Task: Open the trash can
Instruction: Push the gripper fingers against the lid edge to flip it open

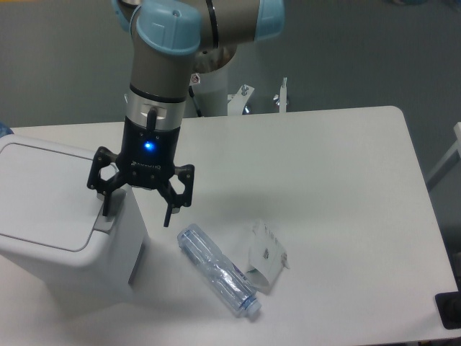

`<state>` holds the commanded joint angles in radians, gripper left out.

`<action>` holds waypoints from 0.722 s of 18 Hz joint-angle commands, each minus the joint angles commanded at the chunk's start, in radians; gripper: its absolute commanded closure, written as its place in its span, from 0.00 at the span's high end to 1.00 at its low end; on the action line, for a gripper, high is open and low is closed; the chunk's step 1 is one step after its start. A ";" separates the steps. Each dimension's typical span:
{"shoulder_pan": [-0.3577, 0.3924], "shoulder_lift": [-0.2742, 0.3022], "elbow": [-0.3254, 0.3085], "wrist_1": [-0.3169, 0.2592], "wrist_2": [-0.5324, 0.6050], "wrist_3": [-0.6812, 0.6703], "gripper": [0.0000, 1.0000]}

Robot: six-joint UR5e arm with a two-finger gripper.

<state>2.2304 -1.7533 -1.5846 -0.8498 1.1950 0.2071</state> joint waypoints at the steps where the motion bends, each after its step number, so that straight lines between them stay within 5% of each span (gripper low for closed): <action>1: 0.000 0.000 0.002 0.000 0.000 0.002 1.00; 13: 0.000 -0.006 0.003 0.000 0.037 0.008 1.00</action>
<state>2.2304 -1.7595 -1.5815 -0.8498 1.2318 0.2148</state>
